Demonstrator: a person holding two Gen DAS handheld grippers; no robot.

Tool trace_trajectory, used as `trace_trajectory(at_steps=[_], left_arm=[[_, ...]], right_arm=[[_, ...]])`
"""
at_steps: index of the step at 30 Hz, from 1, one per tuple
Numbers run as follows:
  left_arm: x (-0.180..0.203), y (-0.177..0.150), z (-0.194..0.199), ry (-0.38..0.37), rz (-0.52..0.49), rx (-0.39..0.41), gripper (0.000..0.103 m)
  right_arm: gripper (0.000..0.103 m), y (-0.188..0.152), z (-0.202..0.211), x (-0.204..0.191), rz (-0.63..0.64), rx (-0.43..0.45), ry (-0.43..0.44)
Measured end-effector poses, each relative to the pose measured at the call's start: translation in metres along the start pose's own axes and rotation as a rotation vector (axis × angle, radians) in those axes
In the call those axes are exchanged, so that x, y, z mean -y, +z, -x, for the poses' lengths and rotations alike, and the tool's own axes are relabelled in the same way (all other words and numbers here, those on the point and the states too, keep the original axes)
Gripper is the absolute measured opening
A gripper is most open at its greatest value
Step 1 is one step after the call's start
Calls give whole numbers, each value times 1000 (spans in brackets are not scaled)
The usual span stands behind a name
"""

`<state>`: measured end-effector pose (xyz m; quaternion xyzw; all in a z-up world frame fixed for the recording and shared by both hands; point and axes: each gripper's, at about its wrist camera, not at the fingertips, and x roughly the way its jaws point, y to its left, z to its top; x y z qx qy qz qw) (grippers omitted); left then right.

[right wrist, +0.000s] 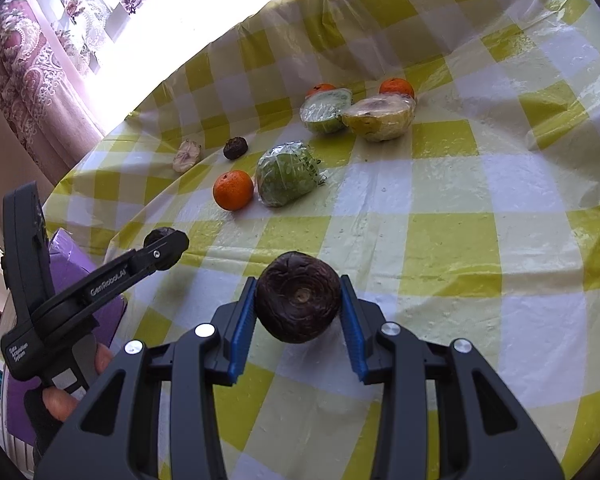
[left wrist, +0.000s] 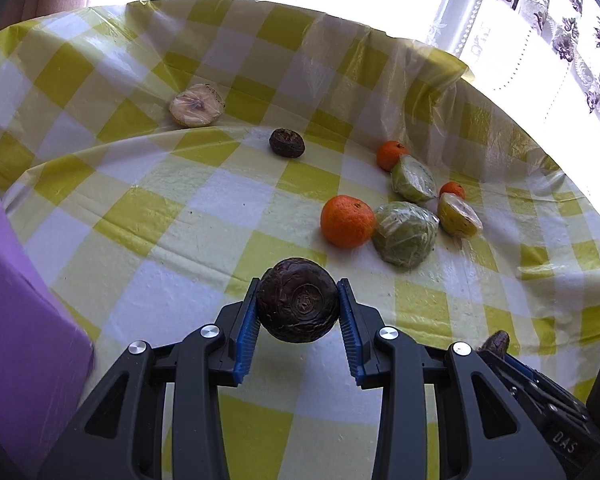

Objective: Organize fruits
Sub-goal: 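Close the left gripper around the other dark round fruit, then carry both held dark fruits over the purple-rimmed white box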

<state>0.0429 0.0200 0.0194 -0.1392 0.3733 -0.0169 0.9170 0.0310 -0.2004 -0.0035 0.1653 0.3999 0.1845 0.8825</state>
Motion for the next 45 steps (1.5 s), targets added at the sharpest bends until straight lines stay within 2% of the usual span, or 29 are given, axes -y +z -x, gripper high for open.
trace_trajectory(at_steps=[8, 17, 25, 31, 36, 41, 45], left_arm=[[10, -48, 46, -36, -35, 28, 35], [-8, -78, 93, -42, -27, 54, 35], [-12, -76, 173, 25, -92, 266, 35], [-26, -76, 239, 88, -96, 426, 35], [-49, -77, 284, 178, -73, 533, 35], [-76, -71, 308, 267, -17, 593, 35], [-99, -68, 312, 336, -13, 560, 35]], right_arm=[[40, -2, 4, -1, -29, 27, -53], [40, -35, 14, -50, 25, 29, 29], [40, -55, 40, -91, 71, 146, 118], [40, -64, 74, -147, 216, 255, 174], [40, -74, 98, -198, 318, 334, 246], [40, -88, 113, -246, 403, 398, 283], [40, -90, 110, -278, 474, 405, 298]])
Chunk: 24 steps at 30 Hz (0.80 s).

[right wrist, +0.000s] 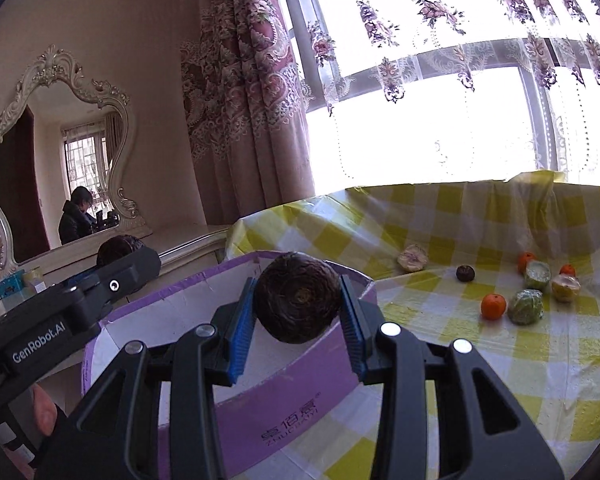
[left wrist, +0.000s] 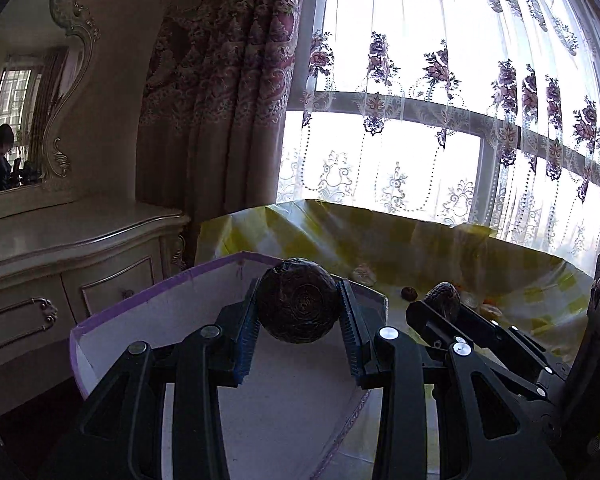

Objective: Organize fruits
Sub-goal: 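Carry both held dark fruits over the purple-rimmed white box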

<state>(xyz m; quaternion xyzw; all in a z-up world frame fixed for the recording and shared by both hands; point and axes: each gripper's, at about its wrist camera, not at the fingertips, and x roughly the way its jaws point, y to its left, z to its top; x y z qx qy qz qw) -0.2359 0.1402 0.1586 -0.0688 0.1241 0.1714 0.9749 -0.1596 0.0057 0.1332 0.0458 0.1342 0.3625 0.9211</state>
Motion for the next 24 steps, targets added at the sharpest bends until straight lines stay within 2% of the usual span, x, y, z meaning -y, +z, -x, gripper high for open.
trace_trajectory(at_steps=[3, 8, 15, 20, 24], left_arm=[[-21, -10, -6, 55, -22, -47, 35], [-56, -23, -15, 114, 14, -120, 35], [-73, -38, -37, 127, 29, -230, 35], [-79, -51, -53, 134, 1, -313, 35], [-83, -58, -61, 130, -28, -366, 35]], right_arm=[[40, 5, -15, -14, 20, -17, 24], [40, 2, -45, -36, 42, -84, 53], [40, -15, -84, -62, 133, -234, 33], [40, -34, -108, -68, 215, -373, 6], [40, -41, -118, -76, 323, -434, -16]])
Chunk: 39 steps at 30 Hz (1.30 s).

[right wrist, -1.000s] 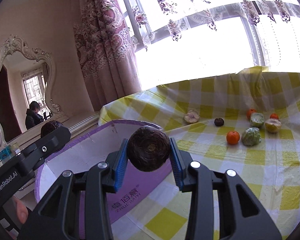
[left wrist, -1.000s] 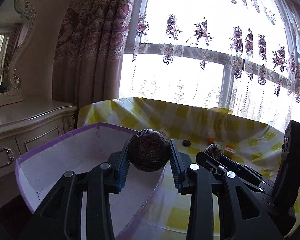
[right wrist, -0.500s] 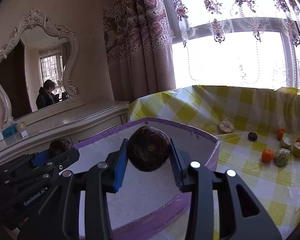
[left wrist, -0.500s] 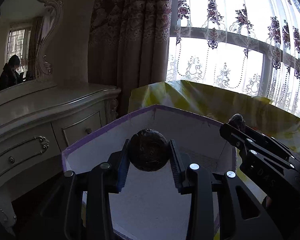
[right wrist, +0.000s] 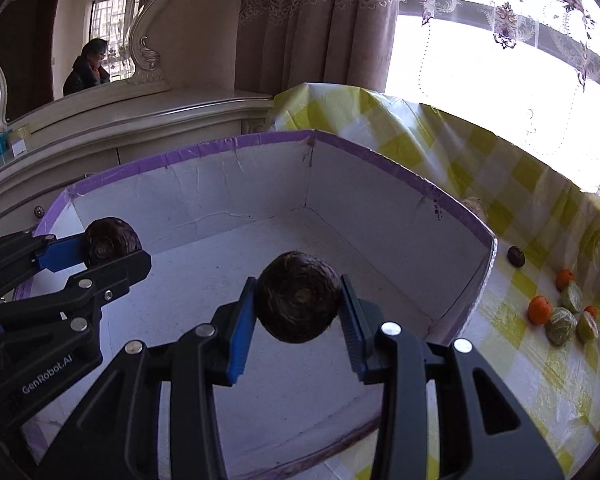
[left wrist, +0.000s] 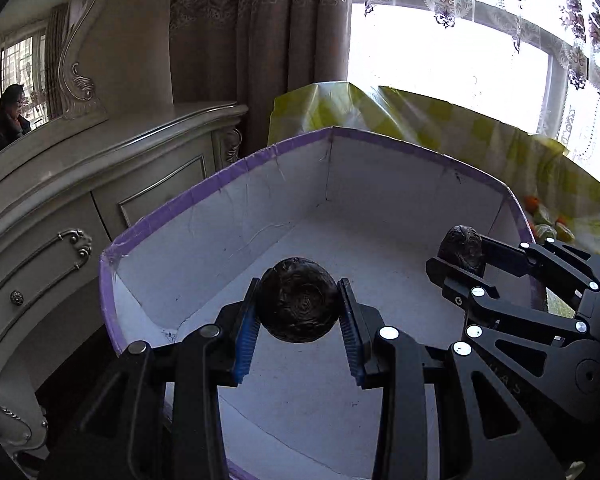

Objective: Organize fruits
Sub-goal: 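Carry both held dark fruits over the purple-rimmed white box, then open both grippers to drop the dark fruits into the box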

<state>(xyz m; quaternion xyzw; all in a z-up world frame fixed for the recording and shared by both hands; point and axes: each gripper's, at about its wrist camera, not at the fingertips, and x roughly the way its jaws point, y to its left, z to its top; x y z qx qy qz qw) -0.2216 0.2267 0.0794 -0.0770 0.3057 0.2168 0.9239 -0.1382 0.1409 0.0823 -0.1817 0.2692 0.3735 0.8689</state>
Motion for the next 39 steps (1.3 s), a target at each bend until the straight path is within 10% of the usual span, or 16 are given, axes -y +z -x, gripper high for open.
trace_trajectory(at_steps=[20, 24, 27, 39], left_arm=[[17, -1, -21, -37, -255, -274, 38], [17, -2, -22, -31, -255, -297, 66], [18, -3, -19, -14, -274, -288, 86], [16, 5, -15, 74, -255, -250, 87]], right_arm=[[43, 10, -53, -20, 311, -411, -140], [73, 9, -54, -17, 295, -413, -126], [74, 9, -52, -16, 286, -402, -114], [81, 7, -35, -15, 217, -244, -123]])
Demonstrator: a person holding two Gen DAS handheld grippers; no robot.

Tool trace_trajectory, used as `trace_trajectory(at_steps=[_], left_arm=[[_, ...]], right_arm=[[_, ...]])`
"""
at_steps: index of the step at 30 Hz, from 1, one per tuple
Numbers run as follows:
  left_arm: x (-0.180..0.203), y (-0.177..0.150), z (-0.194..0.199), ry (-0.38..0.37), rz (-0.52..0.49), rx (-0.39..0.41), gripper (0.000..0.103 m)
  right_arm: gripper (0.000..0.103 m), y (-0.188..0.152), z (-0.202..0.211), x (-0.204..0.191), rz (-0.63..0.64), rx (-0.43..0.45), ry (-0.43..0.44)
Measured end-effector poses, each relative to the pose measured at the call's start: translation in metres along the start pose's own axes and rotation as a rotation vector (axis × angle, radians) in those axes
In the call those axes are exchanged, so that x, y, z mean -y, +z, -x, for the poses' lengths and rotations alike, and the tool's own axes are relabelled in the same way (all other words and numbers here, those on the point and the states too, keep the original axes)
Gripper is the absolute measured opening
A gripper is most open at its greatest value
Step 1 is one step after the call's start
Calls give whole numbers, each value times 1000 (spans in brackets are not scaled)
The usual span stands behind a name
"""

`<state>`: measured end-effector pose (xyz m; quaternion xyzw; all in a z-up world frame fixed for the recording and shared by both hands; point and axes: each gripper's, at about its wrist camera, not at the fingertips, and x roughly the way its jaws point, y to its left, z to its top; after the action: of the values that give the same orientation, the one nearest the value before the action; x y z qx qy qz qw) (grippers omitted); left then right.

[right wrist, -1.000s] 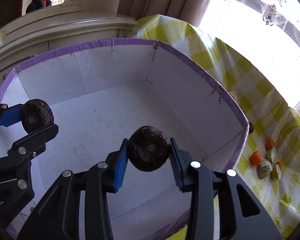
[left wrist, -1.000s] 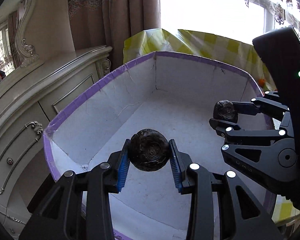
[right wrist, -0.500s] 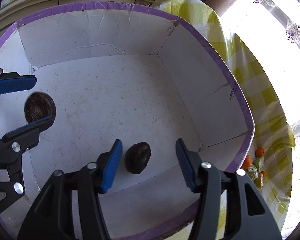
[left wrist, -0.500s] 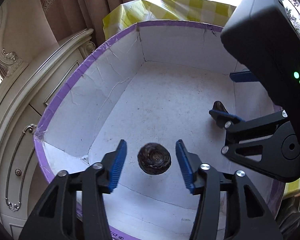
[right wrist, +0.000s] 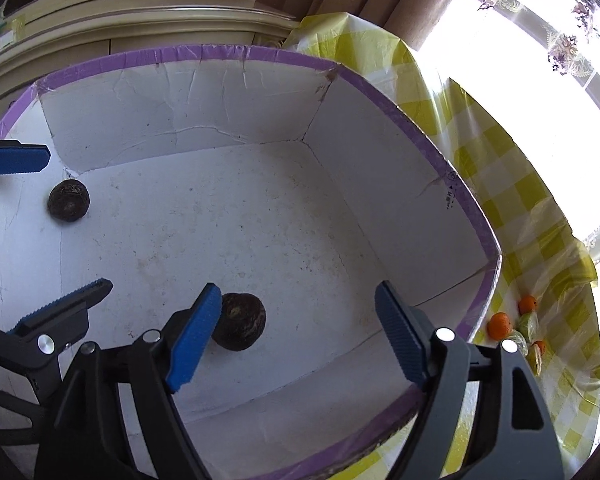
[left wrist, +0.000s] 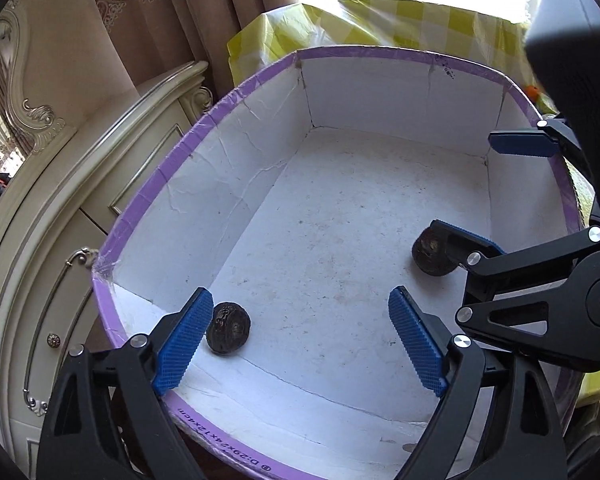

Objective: Organize fruits
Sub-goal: 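Open both grippers to drop the dark fruits into the box, then move both grippers back over the fruits on the cloth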

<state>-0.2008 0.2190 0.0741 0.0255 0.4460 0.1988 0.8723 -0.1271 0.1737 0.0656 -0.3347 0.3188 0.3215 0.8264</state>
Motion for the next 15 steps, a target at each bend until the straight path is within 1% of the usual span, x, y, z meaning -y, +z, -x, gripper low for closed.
trace_trajectory(at_steps=[1, 3, 6, 8, 9, 10, 12, 14, 15], left_arm=[[0, 1, 5, 23, 1, 23, 87], [3, 5, 20, 68, 1, 96, 87], [11, 13, 48, 159, -8, 237, 87], [21, 17, 70, 200, -14, 342, 87], [26, 19, 83, 212, -15, 397, 87], [32, 21, 94, 219, -16, 452, 87], [50, 24, 117, 216, -29, 562, 87], [72, 27, 136, 225, -43, 661, 87], [84, 29, 143, 215, -52, 701, 87]], right_arm=[[81, -1, 5, 3, -27, 43, -8], [81, -7, 18, 14, -102, 150, 5], [83, -18, 44, 37, -219, 328, 28], [88, -30, 65, 55, -292, 451, 20], [90, -37, 75, 65, -334, 515, 14], [94, -46, 85, 76, -383, 578, 9], [100, -68, 102, 100, -494, 686, 2], [101, -90, 113, 125, -589, 757, -7], [101, -102, 117, 136, -626, 783, -29]])
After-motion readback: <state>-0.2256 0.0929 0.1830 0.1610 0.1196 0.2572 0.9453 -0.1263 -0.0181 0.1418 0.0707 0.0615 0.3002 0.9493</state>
